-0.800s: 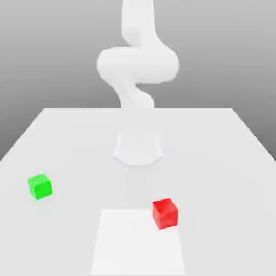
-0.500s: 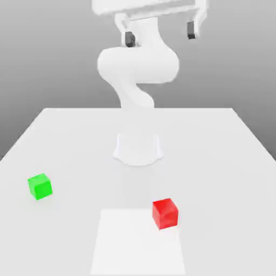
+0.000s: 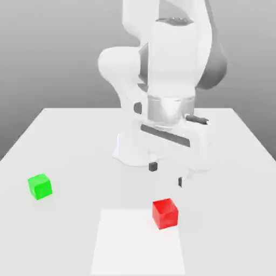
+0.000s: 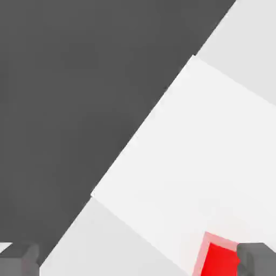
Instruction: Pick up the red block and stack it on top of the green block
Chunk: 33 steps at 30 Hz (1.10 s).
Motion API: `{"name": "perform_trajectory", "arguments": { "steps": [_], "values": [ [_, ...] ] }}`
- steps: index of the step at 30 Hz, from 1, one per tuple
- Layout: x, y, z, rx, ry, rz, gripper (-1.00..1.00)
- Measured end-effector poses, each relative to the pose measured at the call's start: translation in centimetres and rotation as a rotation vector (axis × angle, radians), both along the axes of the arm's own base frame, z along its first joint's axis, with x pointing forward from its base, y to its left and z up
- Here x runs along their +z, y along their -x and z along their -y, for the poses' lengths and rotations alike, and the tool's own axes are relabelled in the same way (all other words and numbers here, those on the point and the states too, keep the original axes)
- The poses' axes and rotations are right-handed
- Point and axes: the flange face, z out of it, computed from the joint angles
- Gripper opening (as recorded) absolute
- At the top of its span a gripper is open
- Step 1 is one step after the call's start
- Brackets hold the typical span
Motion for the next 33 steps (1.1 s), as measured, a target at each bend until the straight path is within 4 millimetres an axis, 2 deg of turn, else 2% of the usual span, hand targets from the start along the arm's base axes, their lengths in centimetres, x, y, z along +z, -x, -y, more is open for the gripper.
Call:
{"name": "perform_trajectory", "arguments": {
  "steps": [4,12,13,20,27,28,33],
  "values": [
    [-5.1,3.2,-0.4,-0.154,-0.019,-0.096,0.00],
    [-11.9,3.8,-0.6,-0.191,-0.024,-0.116,0.00],
    [-12.5,3.9,-0.5,-0.190,-0.023,-0.117,-1.00],
    [-12.5,3.9,-0.6,-0.190,-0.024,-0.115,-1.00],
    [-7.2,3.8,-0.7,-0.187,-0.021,-0.114,-1.00],
    [-6.5,3.8,0.0,-0.200,-0.021,-0.115,-1.00],
    [-5.0,3.2,10.7,-0.403,-0.026,-0.111,-1.00]
  ]
}}
